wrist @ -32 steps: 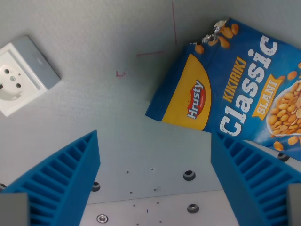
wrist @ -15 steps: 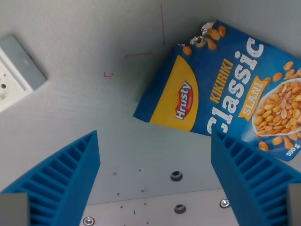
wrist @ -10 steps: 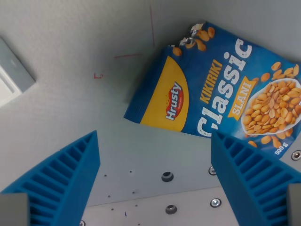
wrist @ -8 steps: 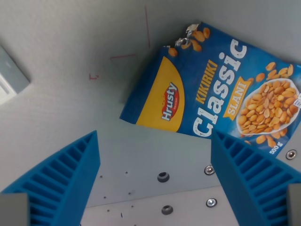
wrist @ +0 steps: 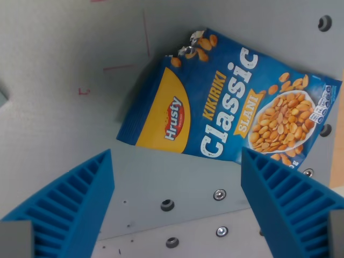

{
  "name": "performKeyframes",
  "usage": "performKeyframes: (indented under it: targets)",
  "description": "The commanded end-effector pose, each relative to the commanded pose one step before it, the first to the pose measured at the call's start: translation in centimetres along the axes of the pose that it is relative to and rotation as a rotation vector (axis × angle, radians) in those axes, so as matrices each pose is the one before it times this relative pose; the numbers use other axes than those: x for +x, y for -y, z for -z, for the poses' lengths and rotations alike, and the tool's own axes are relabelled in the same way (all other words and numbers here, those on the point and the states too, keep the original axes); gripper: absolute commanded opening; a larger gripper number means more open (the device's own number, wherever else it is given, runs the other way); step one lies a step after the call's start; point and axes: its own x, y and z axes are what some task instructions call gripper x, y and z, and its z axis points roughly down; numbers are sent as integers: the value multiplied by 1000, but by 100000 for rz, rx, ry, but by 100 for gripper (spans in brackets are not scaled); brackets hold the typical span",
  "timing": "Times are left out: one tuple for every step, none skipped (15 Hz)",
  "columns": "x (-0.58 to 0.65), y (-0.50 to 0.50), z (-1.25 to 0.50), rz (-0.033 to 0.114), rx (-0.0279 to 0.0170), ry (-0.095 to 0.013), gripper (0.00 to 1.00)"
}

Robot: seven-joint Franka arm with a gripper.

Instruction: Rotate around gripper negative x

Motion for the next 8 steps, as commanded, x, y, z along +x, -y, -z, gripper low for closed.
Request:
performKeyframes:
  targets:
    - [-87,273,301,-2176,-23892,1234,100]
    - [0,0,0,0,-1333,0,100]
    - [0,0,0,0,-1333,0,100]
    - [0,0,0,0,-1333,0,100]
    - [0,0,0,0,-1333,0,100]
    - [0,0,0,0,-1333,0,100]
    - [0,0,0,0,-1333,0,100]
    - [0,0,0,0,-1333,0,100]
